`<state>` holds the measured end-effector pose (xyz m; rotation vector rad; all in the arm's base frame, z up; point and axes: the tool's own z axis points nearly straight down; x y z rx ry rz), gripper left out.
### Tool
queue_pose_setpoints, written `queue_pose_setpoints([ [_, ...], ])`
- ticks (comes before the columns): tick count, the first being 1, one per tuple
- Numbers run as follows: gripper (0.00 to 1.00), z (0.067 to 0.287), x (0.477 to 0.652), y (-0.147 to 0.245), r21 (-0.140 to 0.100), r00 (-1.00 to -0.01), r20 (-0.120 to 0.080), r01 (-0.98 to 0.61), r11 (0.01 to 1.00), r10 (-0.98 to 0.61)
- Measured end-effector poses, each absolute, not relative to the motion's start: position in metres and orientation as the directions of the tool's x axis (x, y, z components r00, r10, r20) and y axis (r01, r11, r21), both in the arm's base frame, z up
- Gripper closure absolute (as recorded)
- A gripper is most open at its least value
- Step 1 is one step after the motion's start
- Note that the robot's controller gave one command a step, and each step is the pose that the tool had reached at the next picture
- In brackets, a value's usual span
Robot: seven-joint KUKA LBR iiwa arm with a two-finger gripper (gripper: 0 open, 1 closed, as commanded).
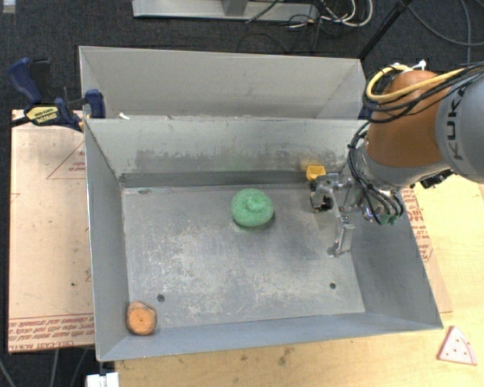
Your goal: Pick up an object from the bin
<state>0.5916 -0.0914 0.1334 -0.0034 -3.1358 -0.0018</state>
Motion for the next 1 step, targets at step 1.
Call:
queue_pose_setpoints([
  [1, 0.0, 0.138, 0.5931, -0.0911, 0.0, -1.0, -0.001, 0.001, 1.0, 0.001],
])
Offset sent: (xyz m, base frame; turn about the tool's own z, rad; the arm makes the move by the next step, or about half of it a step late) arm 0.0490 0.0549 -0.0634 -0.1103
